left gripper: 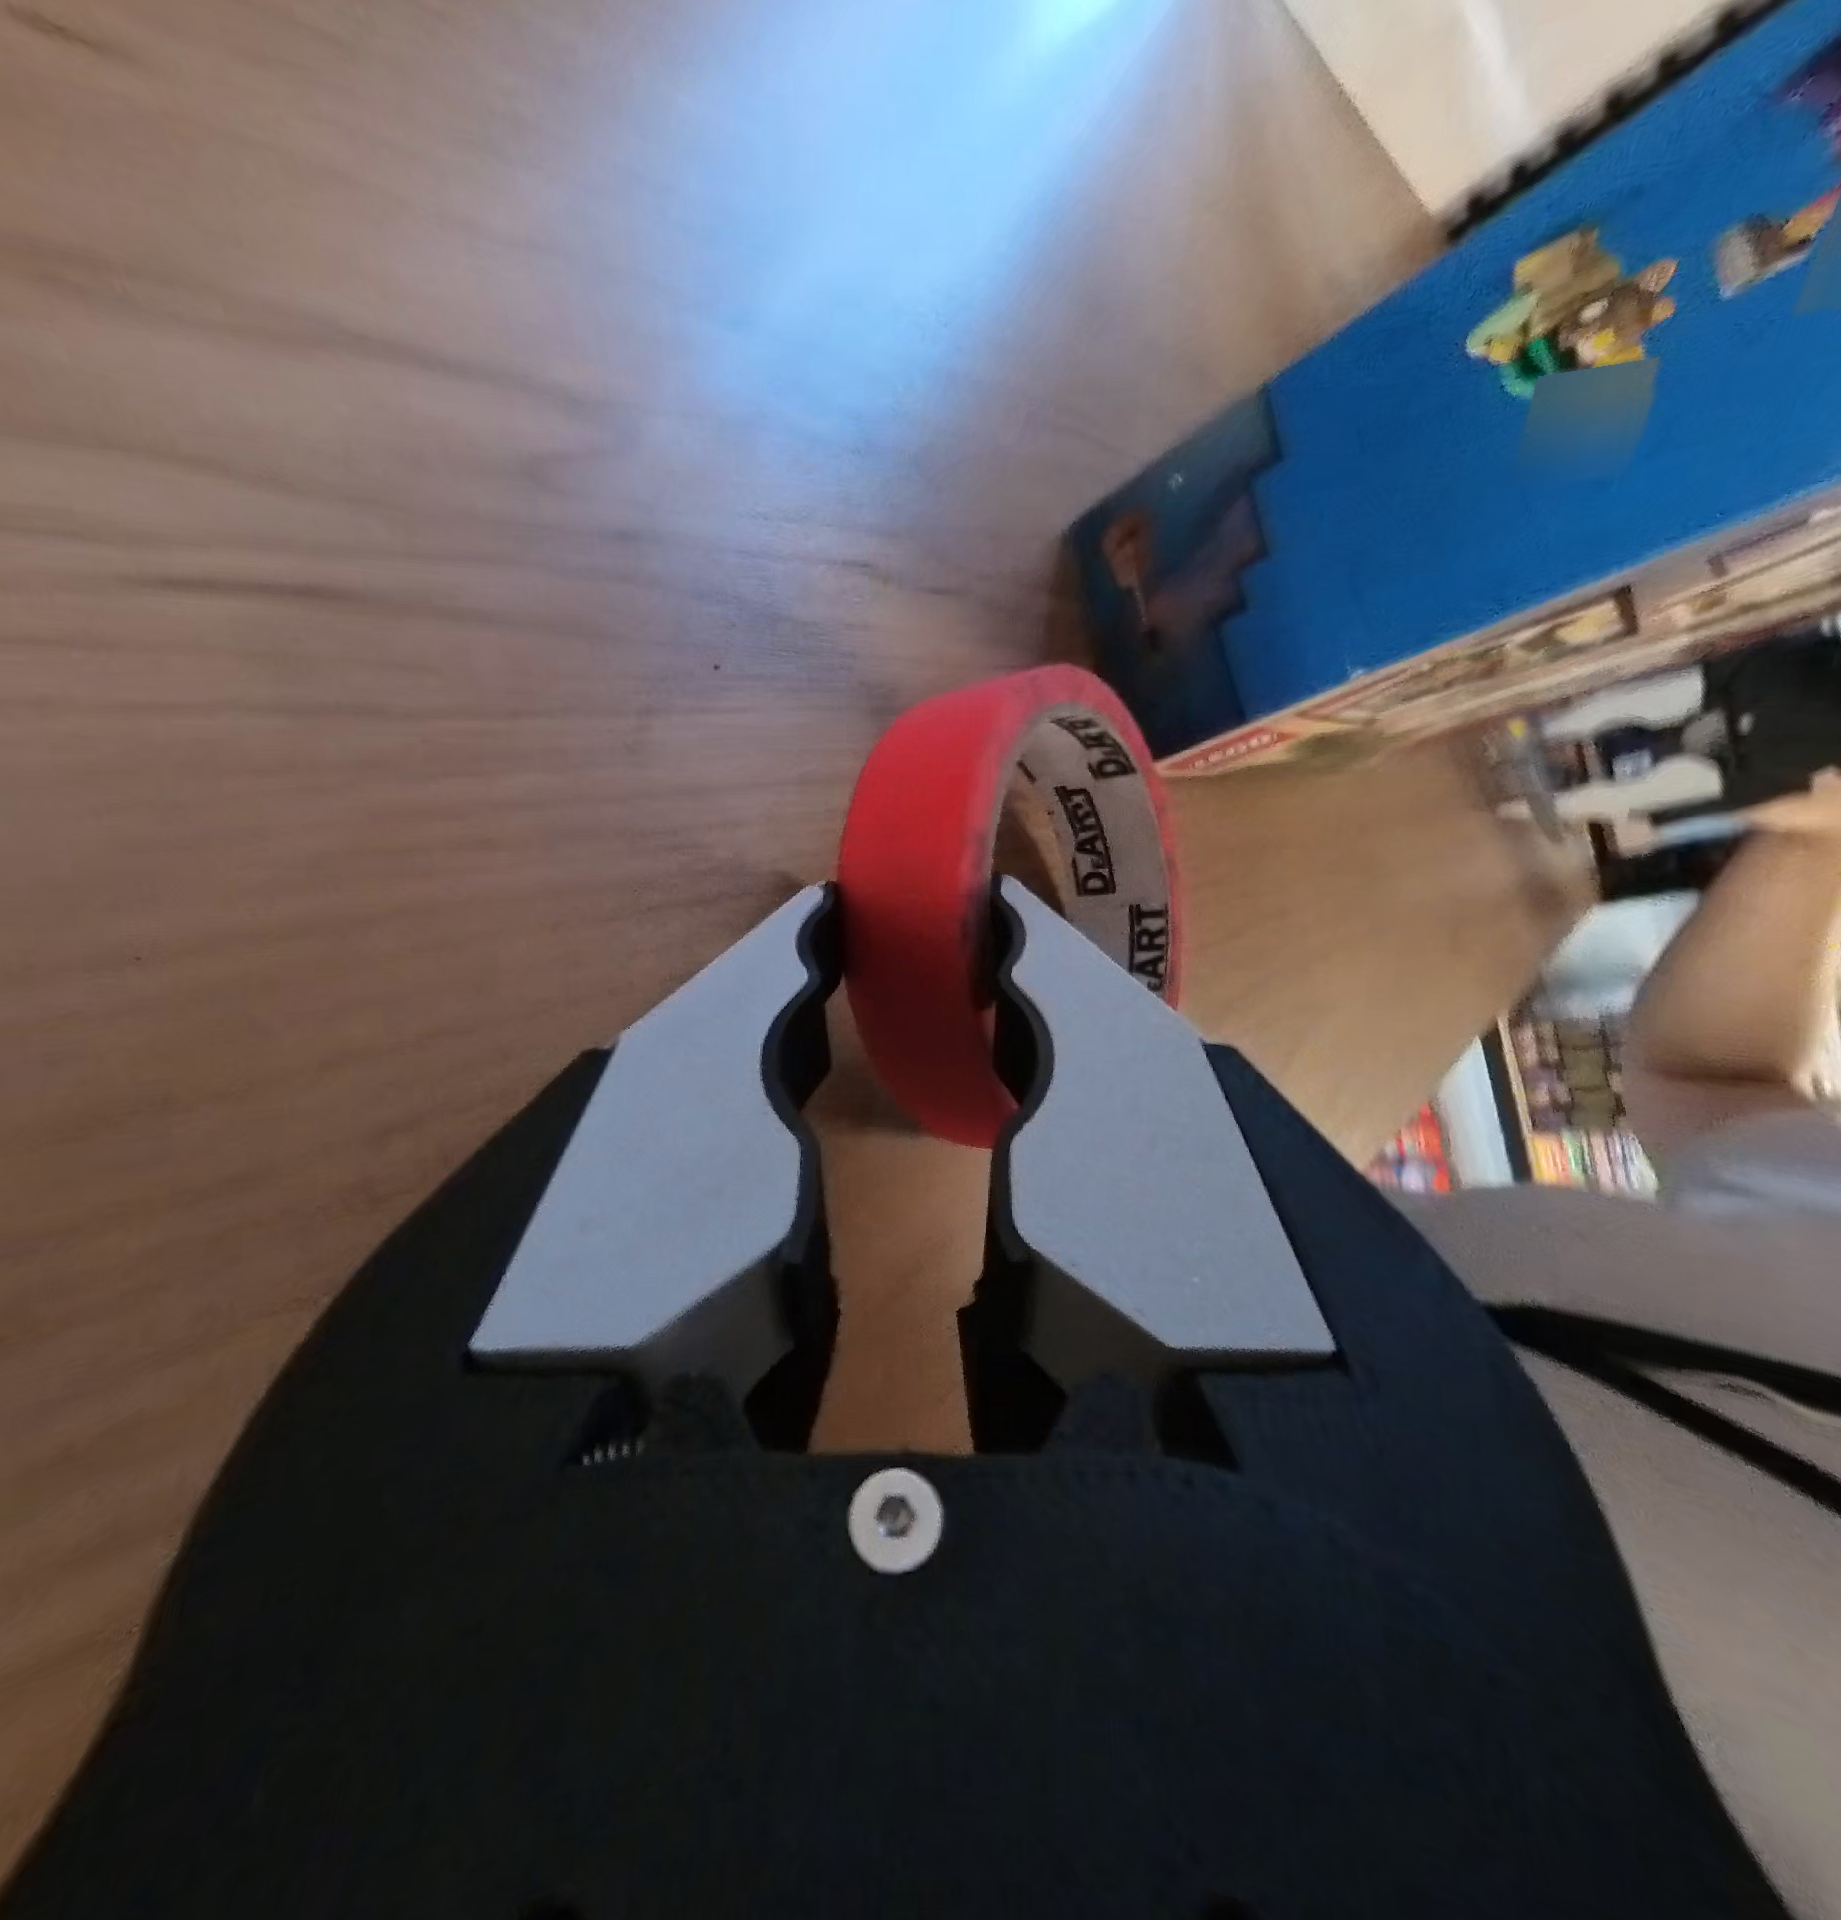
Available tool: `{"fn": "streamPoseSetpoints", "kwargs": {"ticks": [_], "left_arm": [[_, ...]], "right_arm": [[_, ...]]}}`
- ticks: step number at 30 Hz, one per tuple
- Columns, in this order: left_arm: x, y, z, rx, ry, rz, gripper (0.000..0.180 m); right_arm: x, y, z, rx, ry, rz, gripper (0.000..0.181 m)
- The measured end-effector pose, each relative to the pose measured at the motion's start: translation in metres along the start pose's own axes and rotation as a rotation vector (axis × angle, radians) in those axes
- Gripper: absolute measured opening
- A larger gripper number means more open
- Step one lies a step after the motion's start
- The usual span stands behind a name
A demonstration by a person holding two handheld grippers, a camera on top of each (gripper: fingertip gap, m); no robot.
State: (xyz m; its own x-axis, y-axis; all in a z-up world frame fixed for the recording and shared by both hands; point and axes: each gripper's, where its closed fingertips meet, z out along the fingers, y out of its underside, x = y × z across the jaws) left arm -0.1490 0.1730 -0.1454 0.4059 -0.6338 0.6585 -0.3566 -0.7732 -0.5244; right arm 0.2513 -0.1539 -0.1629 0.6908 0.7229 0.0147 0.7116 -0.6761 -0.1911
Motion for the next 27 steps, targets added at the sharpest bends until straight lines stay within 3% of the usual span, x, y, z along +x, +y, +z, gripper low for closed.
{"fn": "streamPoseSetpoints", "kwargs": {"ticks": [4, 6, 9, 12, 16, 18, 20, 23, 27], "left_arm": [[-0.001, 0.002, -0.002, -0.146, 0.052, 0.024, 0.027], [-0.001, 0.003, -0.010, -0.241, 0.047, 0.022, 0.040], [-0.019, 0.002, -0.029, -0.357, -0.136, 0.129, 0.058], [-0.039, -0.013, -0.049, -0.401, -0.374, 0.301, 0.064], [0.039, -0.066, -0.046, -0.107, -0.306, 0.652, 0.053], [0.103, -0.086, -0.045, 0.088, -0.276, 0.898, 0.072], [0.158, -0.104, -0.054, 0.308, -0.388, 1.187, 0.076], [0.238, -0.105, -0.062, 0.586, -0.480, 1.572, 0.058], [0.292, -0.084, -0.032, 0.529, -0.313, 1.684, 0.057]], "right_arm": [[0.002, -0.012, -0.012, 0.094, 0.054, 0.091, 0.046], [0.010, -0.012, -0.020, 0.098, 0.123, 0.134, 0.058], [0.020, -0.034, -0.044, 0.212, 0.238, 0.176, 0.063], [0.028, -0.091, -0.096, 0.483, 0.464, 0.128, 0.070], [0.000, -0.183, -0.209, 0.987, 0.846, -0.069, 0.077], [-0.029, -0.220, -0.247, 1.137, 0.994, -0.261, 0.077], [-0.034, -0.252, -0.247, 1.052, 1.063, -0.408, 0.078], [-0.012, -0.294, -0.216, 0.830, 1.069, -0.510, 0.082], [0.003, -0.323, -0.188, 0.666, 1.009, -0.497, 0.085]]}}
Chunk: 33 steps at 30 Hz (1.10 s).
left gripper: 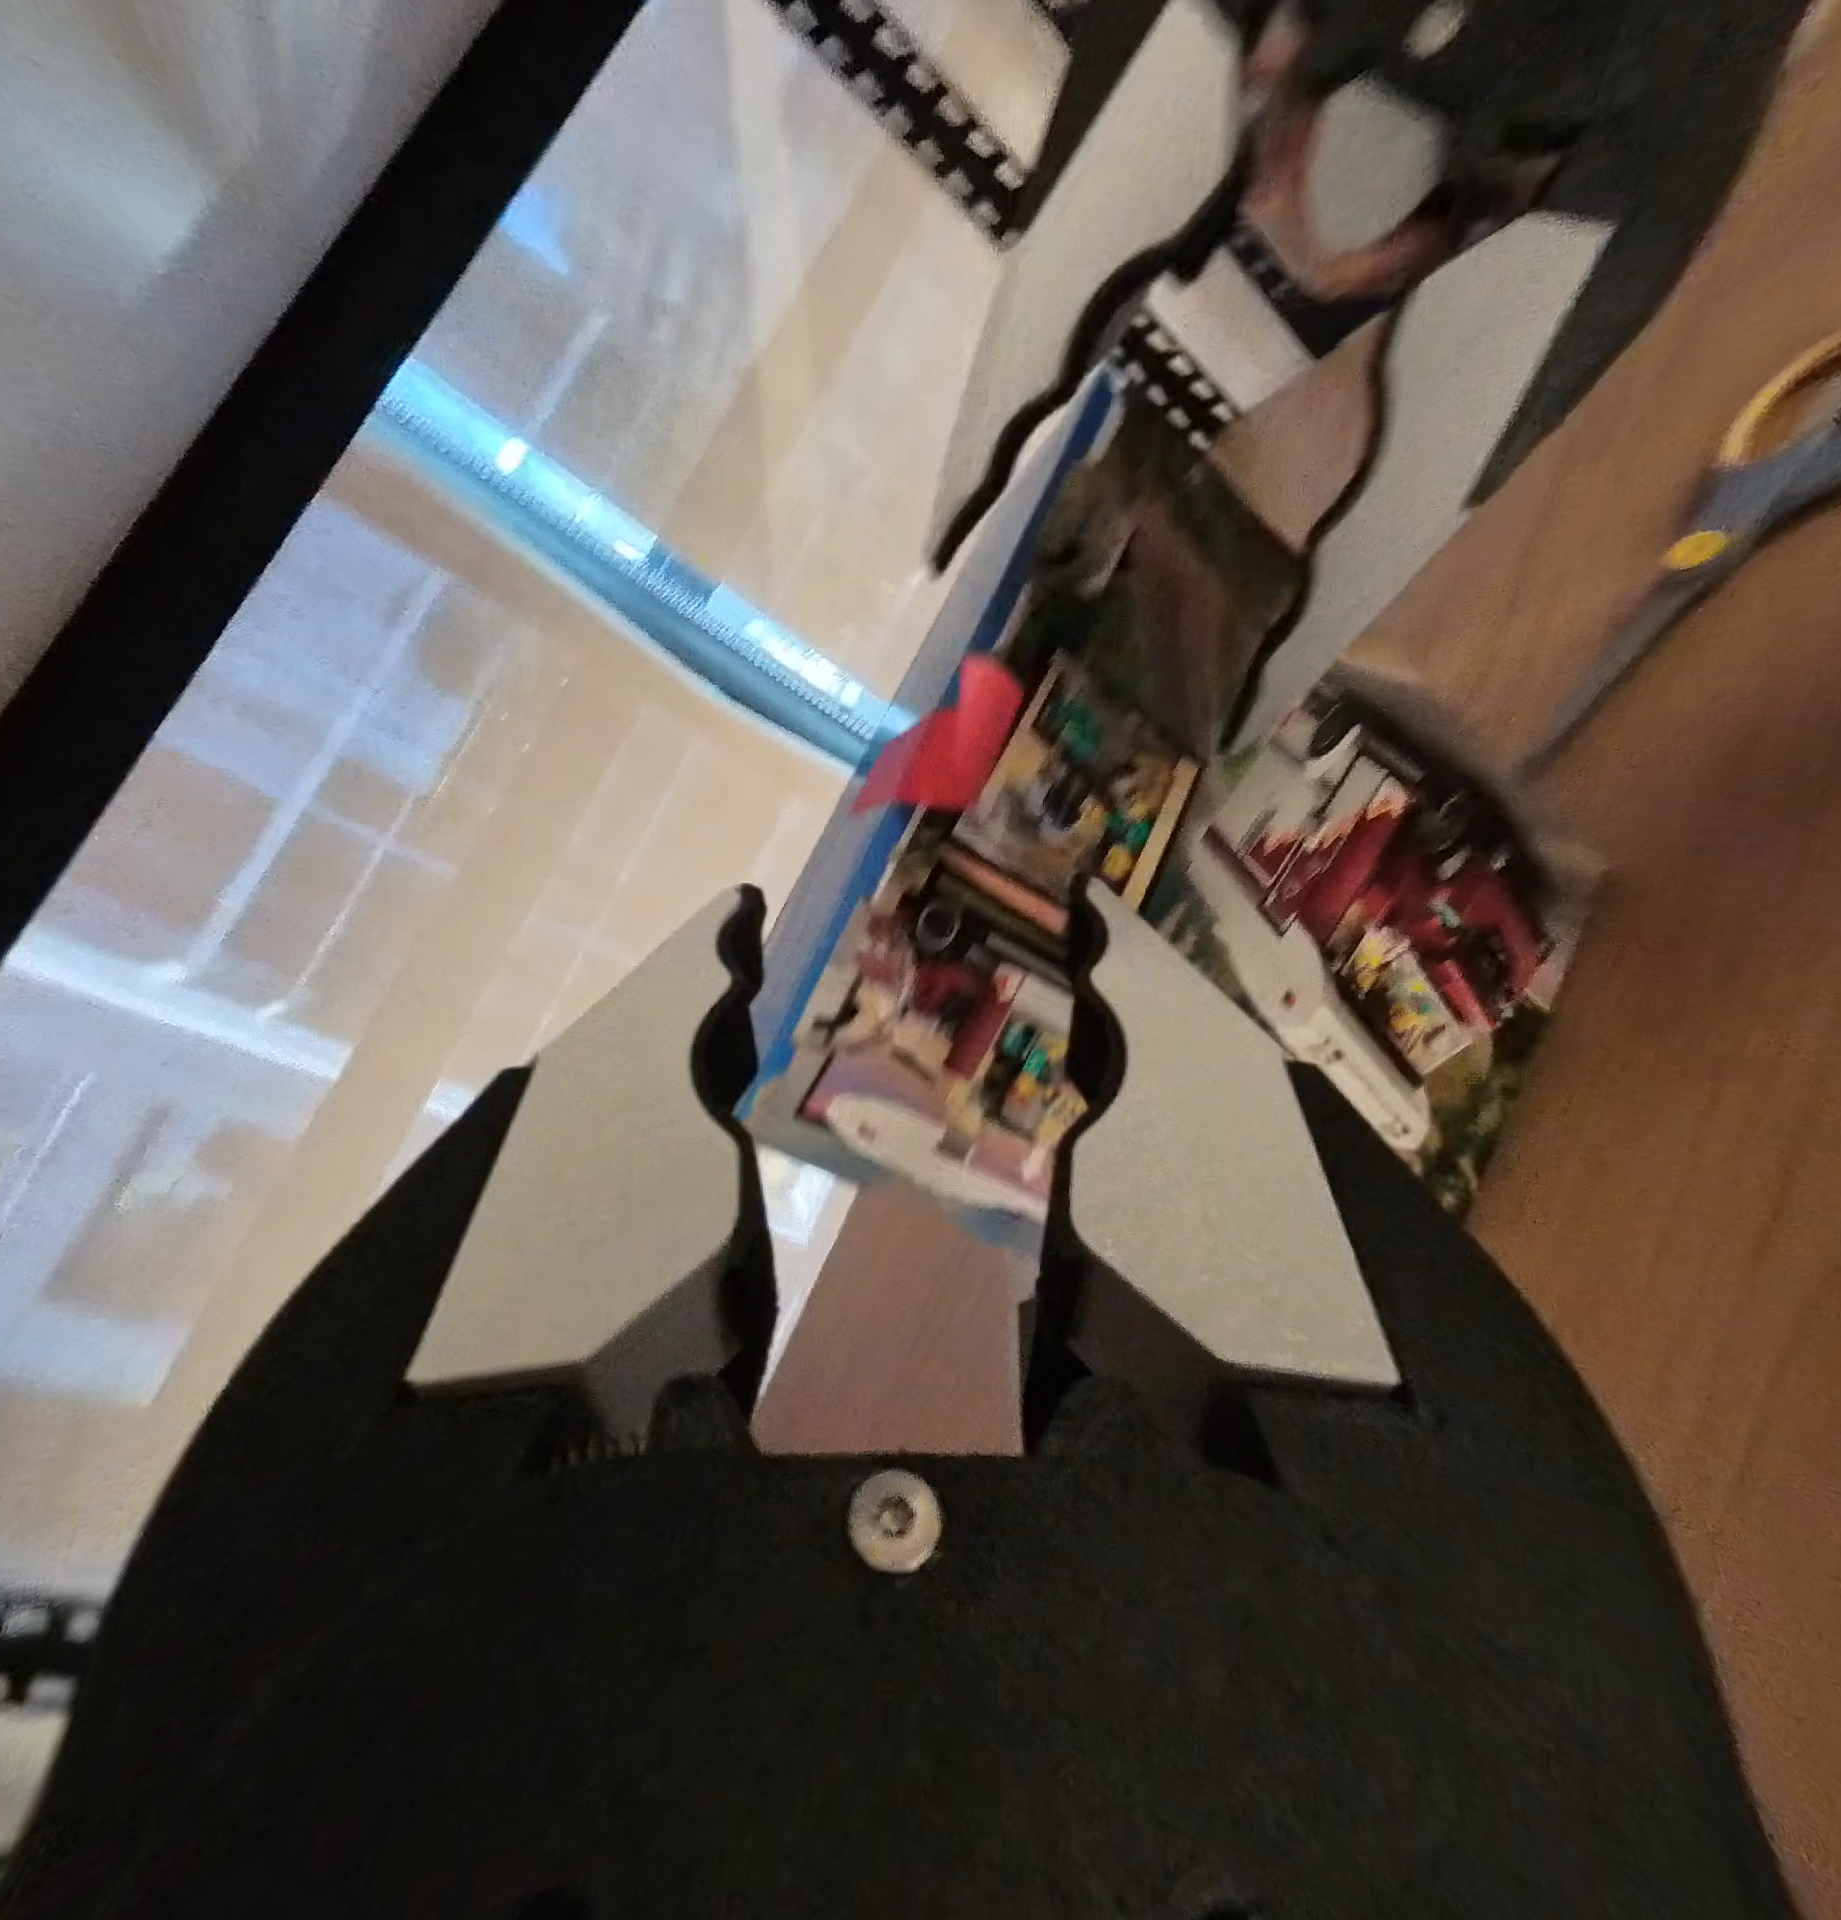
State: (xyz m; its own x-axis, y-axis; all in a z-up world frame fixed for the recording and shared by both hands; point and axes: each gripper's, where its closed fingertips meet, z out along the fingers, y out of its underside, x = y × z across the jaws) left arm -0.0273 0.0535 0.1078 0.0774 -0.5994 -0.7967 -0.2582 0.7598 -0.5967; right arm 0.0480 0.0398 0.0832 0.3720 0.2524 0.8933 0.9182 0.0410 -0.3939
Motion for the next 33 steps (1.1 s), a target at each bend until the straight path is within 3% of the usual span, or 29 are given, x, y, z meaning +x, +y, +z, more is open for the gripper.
{"fn": "streamPoseSetpoints", "kwargs": {"ticks": [4, 7, 10, 14, 19, 33], "left_arm": [[0.008, -0.021, 0.017, -0.011, 0.053, 0.129, 0.036], [0.014, -0.023, 0.027, -0.072, 0.102, 0.135, 0.033], [0.015, -0.023, 0.029, -0.104, 0.105, 0.151, 0.019], [0.012, -0.015, 0.033, -0.161, 0.079, 0.200, 0.013], [0.015, -0.021, 0.033, -0.146, 0.088, 0.220, 0.000], [0.011, -0.024, 0.030, -0.109, 0.103, 0.160, 0.000]], "right_arm": [[0.011, -0.006, 0.006, 0.010, -0.014, 0.085, 0.064], [0.014, -0.011, 0.007, 0.048, -0.100, 0.223, 0.053], [0.018, -0.010, 0.007, 0.036, -0.108, 0.215, 0.040], [0.016, -0.007, 0.012, 0.010, -0.122, 0.185, 0.041], [0.012, -0.009, 0.014, 0.010, -0.165, 0.195, 0.028], [0.011, -0.006, 0.013, -0.030, -0.152, 0.200, 0.021]]}}
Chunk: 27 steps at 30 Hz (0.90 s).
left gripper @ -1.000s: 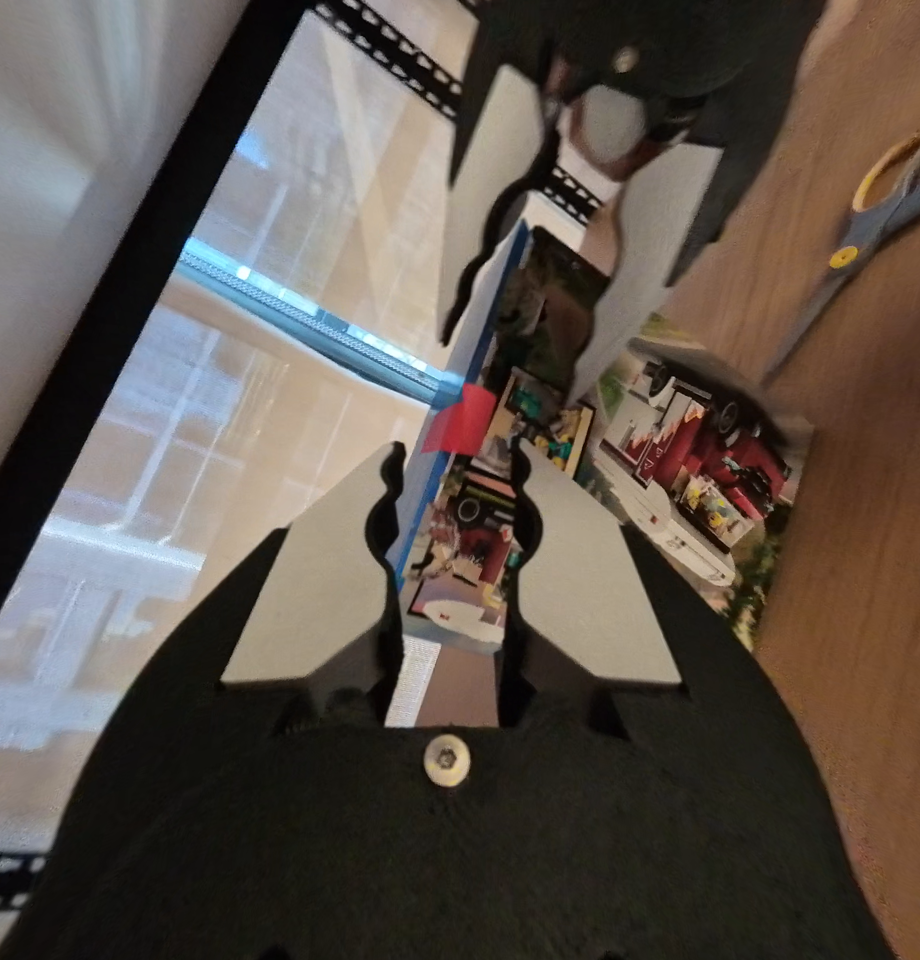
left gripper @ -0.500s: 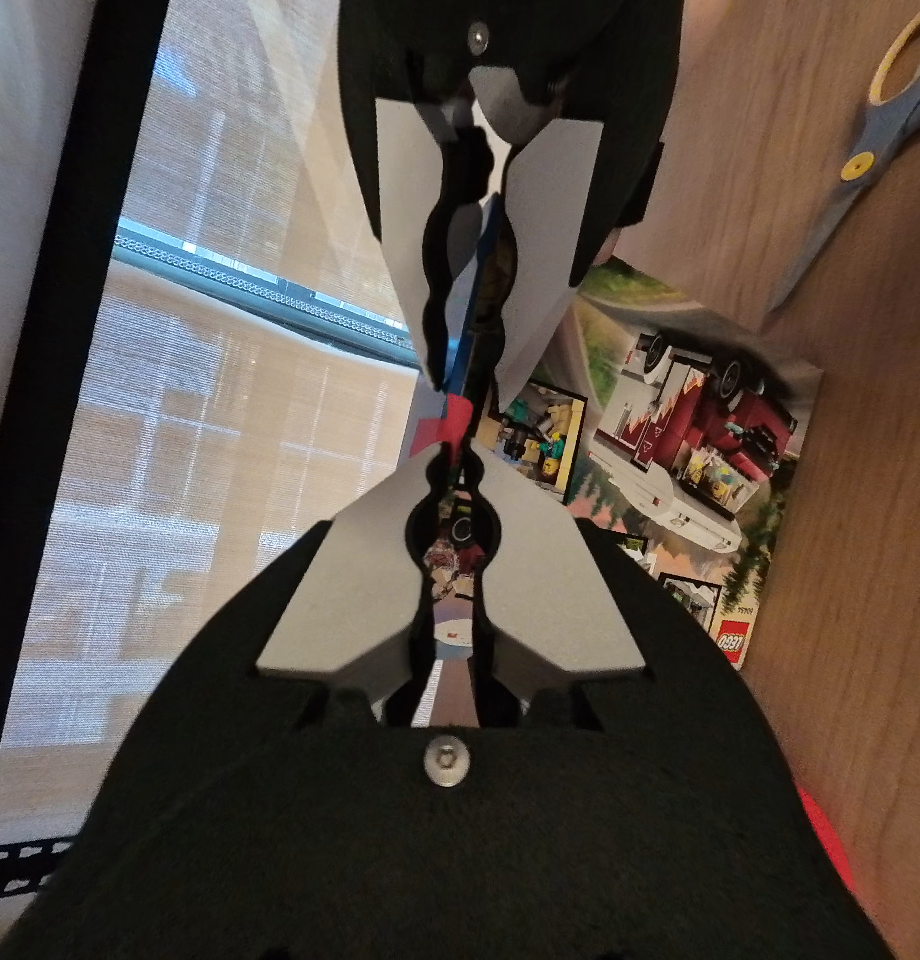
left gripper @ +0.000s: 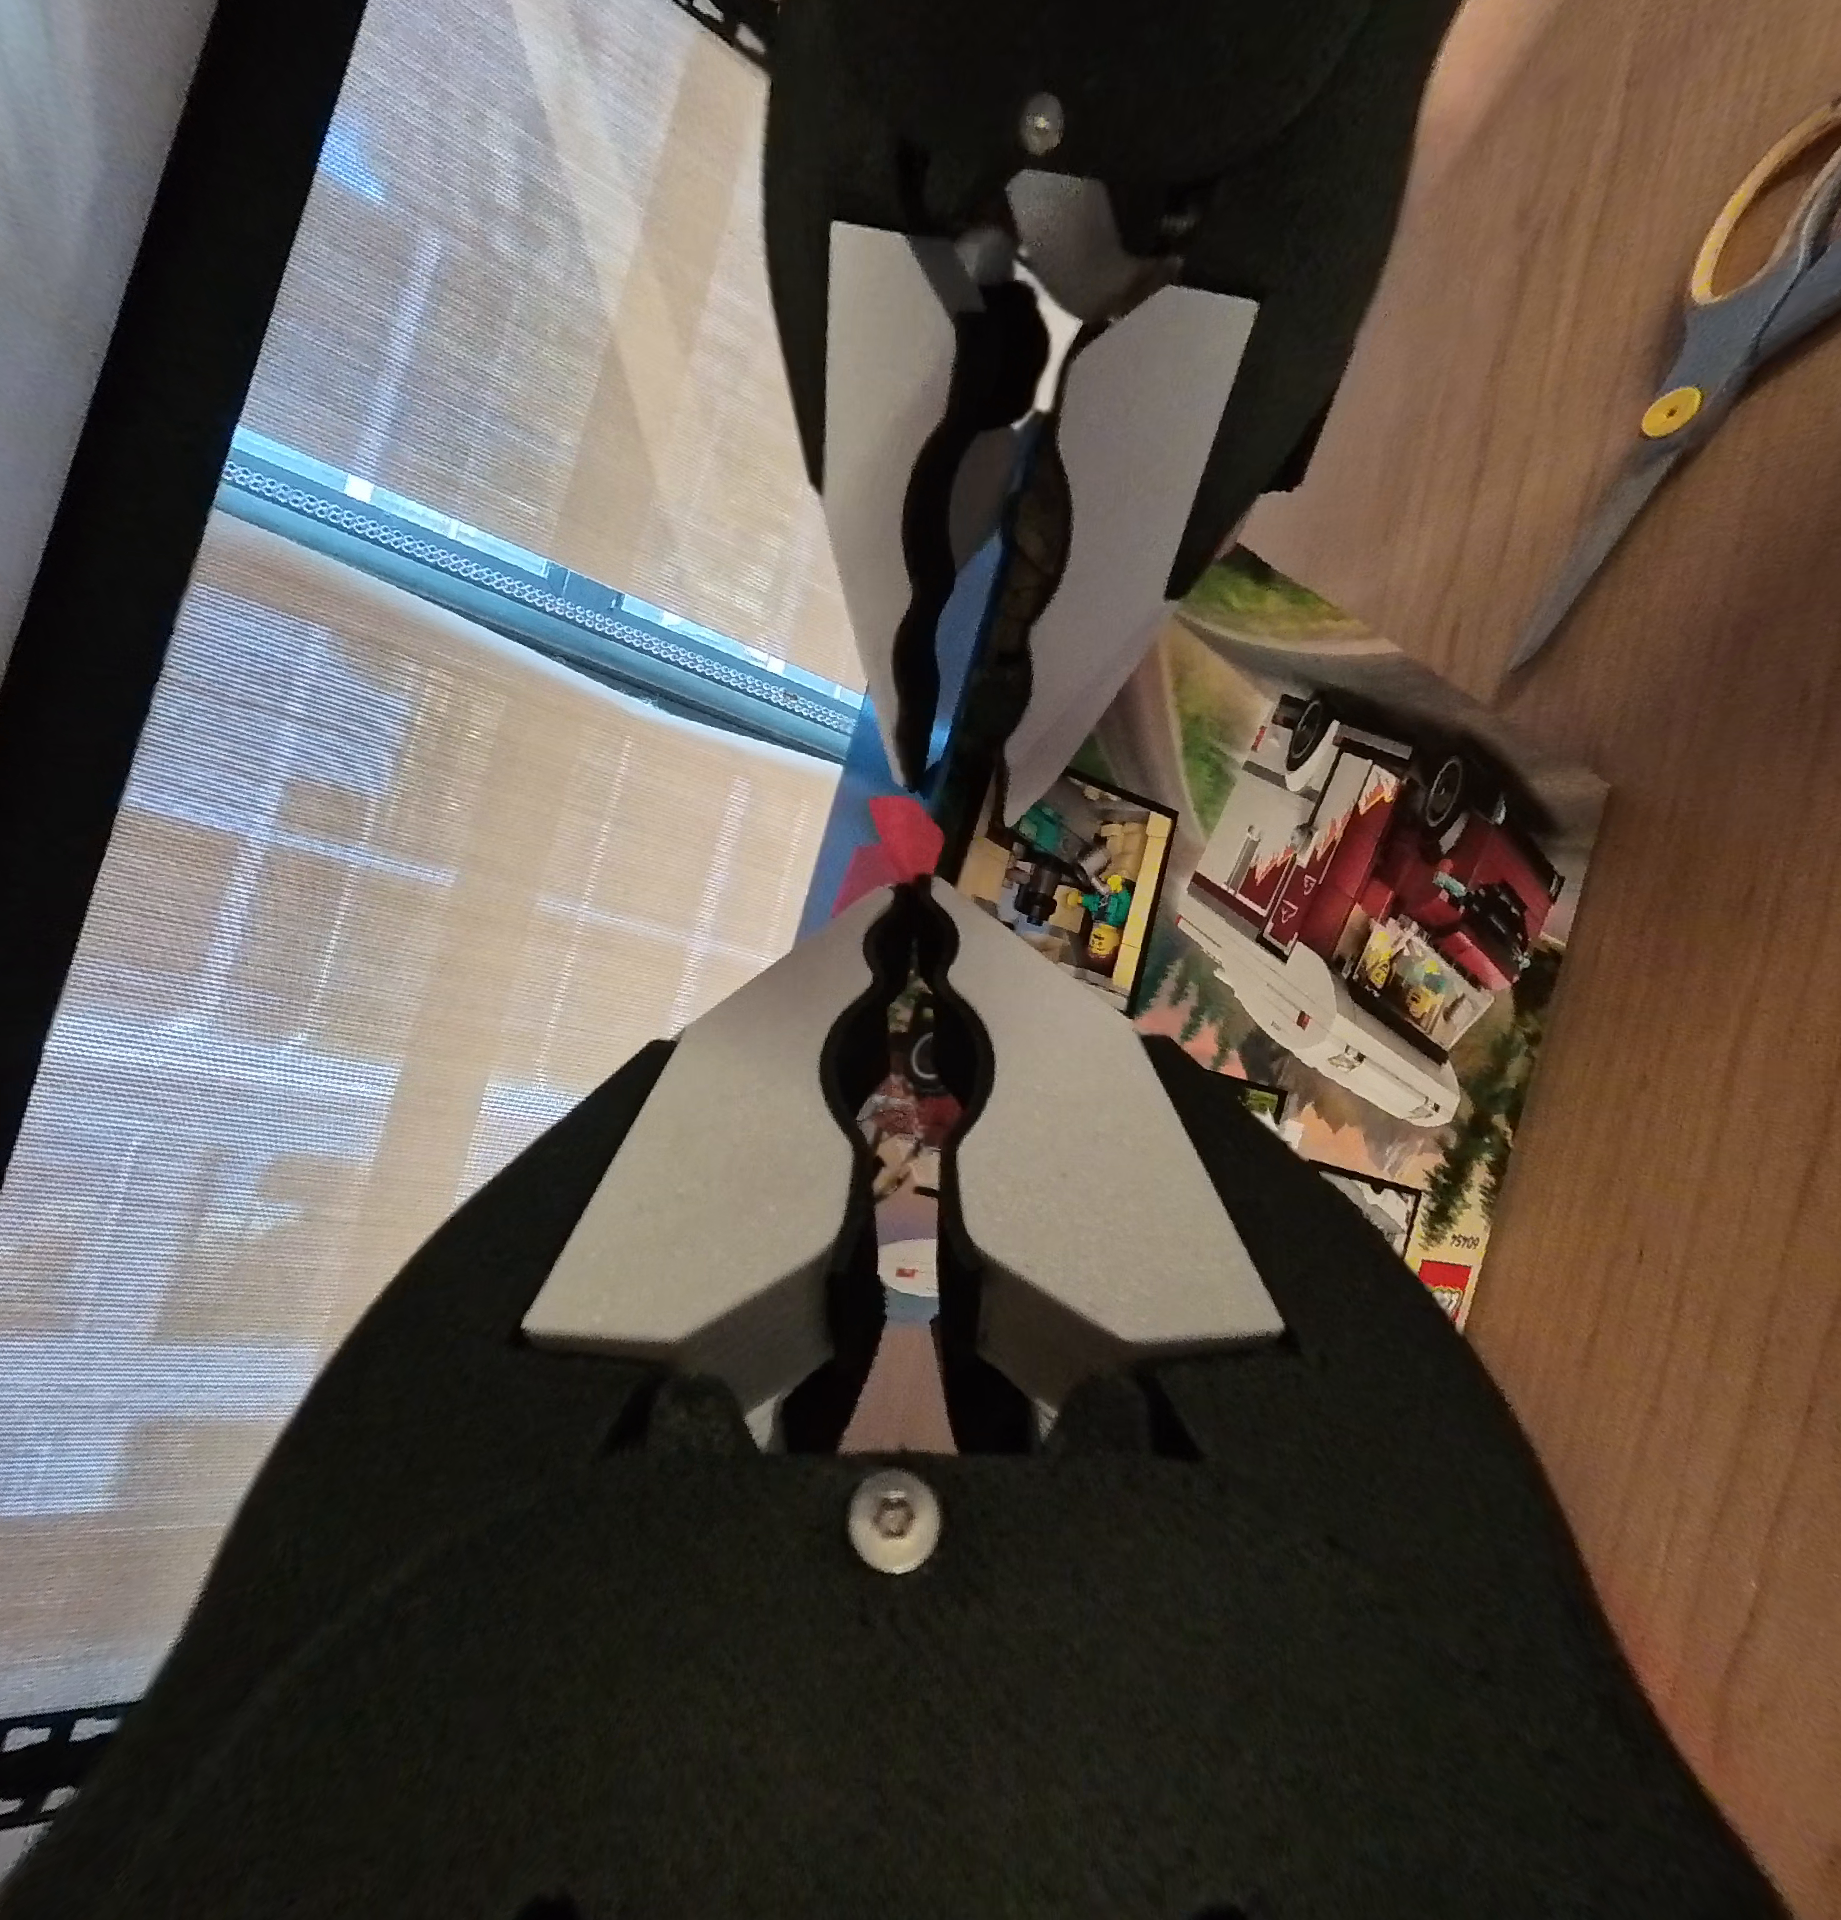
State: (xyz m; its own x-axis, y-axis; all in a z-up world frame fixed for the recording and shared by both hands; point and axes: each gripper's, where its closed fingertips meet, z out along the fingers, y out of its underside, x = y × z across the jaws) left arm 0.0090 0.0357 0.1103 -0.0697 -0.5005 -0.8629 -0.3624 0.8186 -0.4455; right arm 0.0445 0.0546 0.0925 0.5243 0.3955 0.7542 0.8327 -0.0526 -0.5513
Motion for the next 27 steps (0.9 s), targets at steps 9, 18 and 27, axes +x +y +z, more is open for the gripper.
{"fn": "streamPoseSetpoints", "kwargs": {"ticks": [9, 18, 27], "left_arm": [[0.020, 0.012, 0.005, -0.031, -0.037, 0.078, 0.000], [0.028, 0.026, 0.021, -0.096, -0.085, 0.227, 0.000], [0.028, 0.031, 0.028, -0.107, -0.144, 0.306, 0.000]], "right_arm": [[0.000, 0.000, 0.000, -0.003, -0.013, 0.014, 0.020], [0.001, 0.000, 0.000, -0.001, -0.017, 0.020, 0.019], [0.001, 0.000, 0.001, 0.000, -0.019, 0.019, 0.019]]}}
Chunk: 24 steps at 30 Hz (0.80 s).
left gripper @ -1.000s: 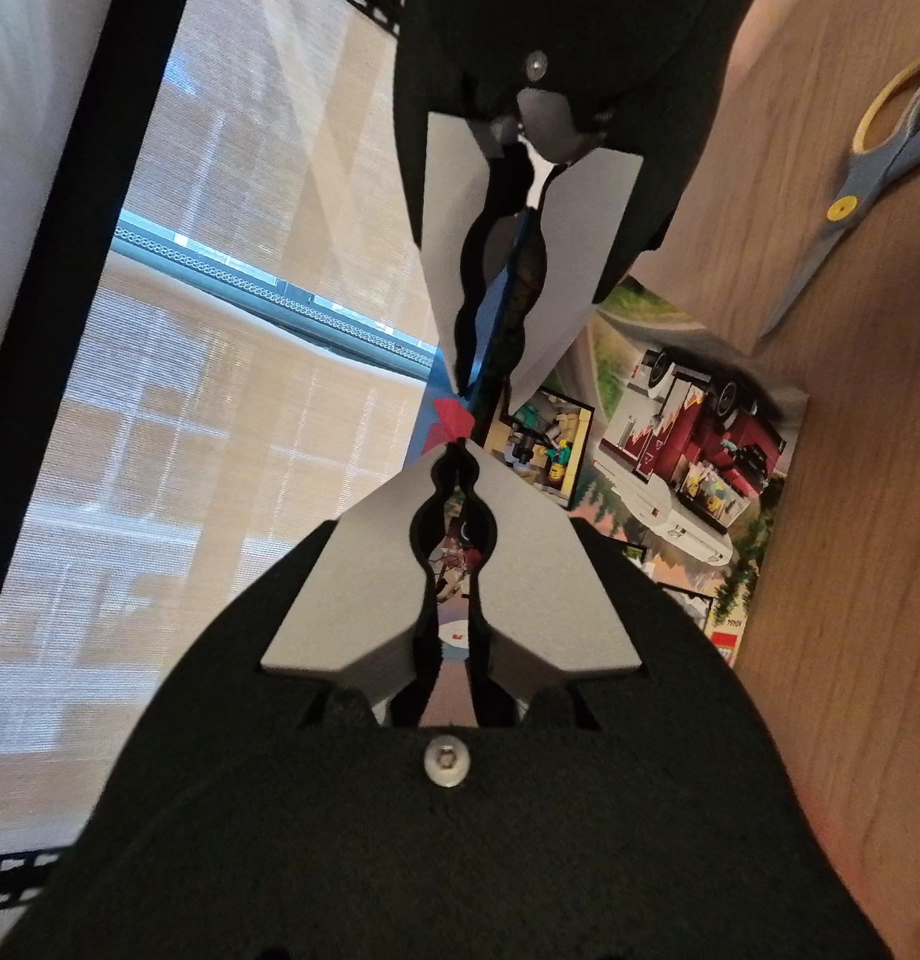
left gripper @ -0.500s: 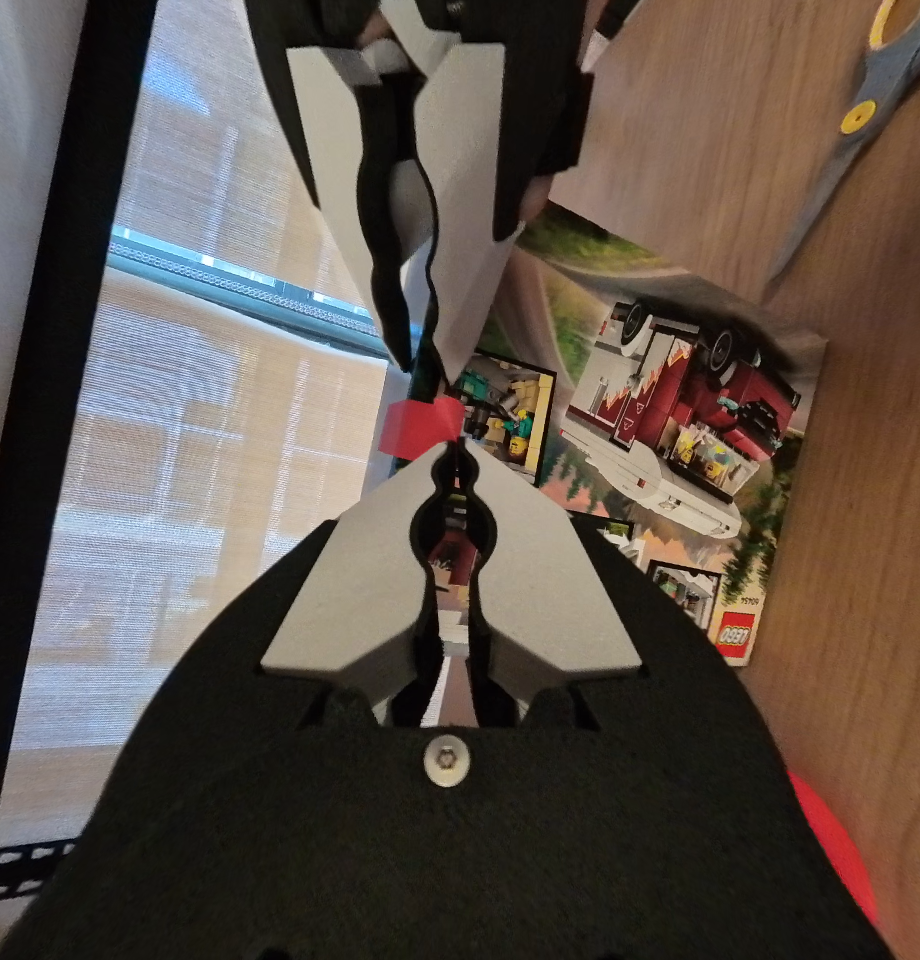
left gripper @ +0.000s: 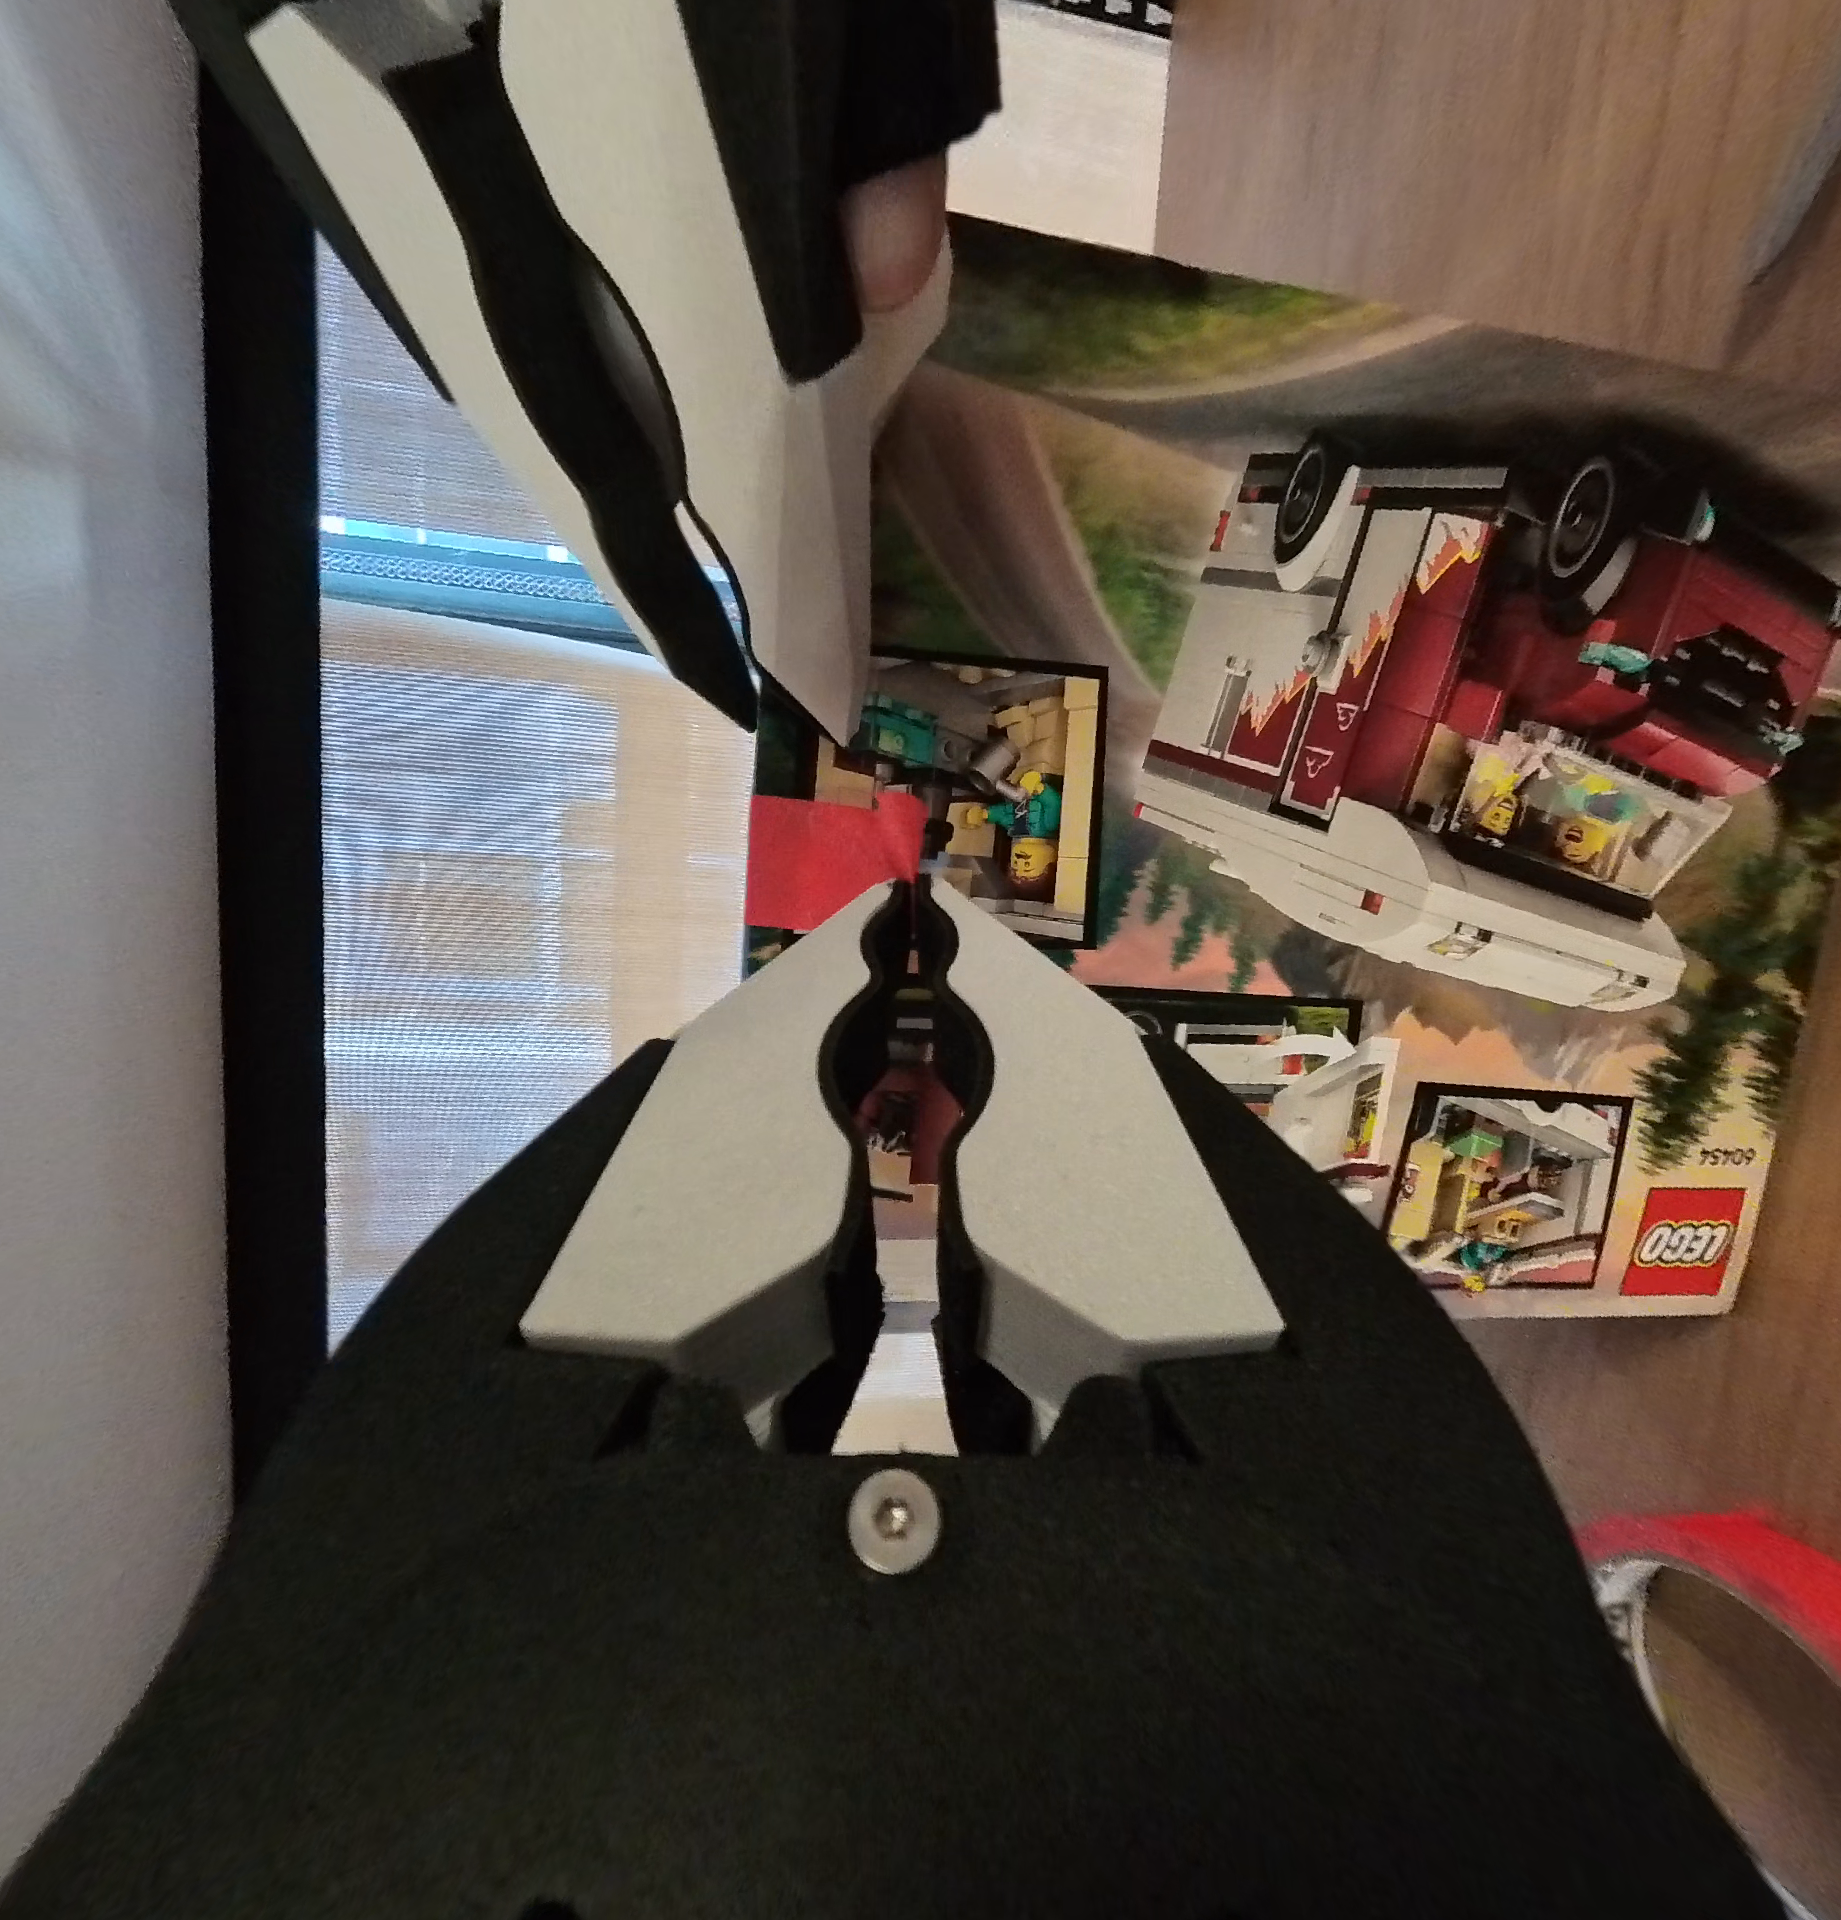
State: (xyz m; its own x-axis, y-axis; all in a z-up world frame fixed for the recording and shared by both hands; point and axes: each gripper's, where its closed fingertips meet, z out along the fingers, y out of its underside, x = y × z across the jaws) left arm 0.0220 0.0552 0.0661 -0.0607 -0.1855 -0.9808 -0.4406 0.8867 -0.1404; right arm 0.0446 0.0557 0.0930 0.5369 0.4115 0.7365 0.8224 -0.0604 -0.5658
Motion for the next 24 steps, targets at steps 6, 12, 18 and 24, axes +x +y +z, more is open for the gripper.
{"fn": "streamPoseSetpoints", "kwargs": {"ticks": [6, 12, 18, 24], "left_arm": [[0.000, 0.003, 0.007, -0.042, 0.005, 0.019, 0.000], [0.032, 0.007, 0.007, -0.046, 0.208, -0.018, 0.008], [0.055, 0.006, 0.002, -0.045, 0.383, -0.115, 0.013], [-0.003, -0.035, -0.018, 0.262, 0.461, -0.654, 0.000]], "right_arm": [[0.001, 0.000, 0.001, -0.004, -0.011, 0.009, 0.019], [0.000, 0.000, 0.000, -0.005, -0.023, 0.020, 0.019], [0.000, 0.000, 0.001, -0.002, -0.017, 0.016, 0.019], [0.000, 0.000, 0.001, 0.000, -0.012, 0.011, 0.018]]}}
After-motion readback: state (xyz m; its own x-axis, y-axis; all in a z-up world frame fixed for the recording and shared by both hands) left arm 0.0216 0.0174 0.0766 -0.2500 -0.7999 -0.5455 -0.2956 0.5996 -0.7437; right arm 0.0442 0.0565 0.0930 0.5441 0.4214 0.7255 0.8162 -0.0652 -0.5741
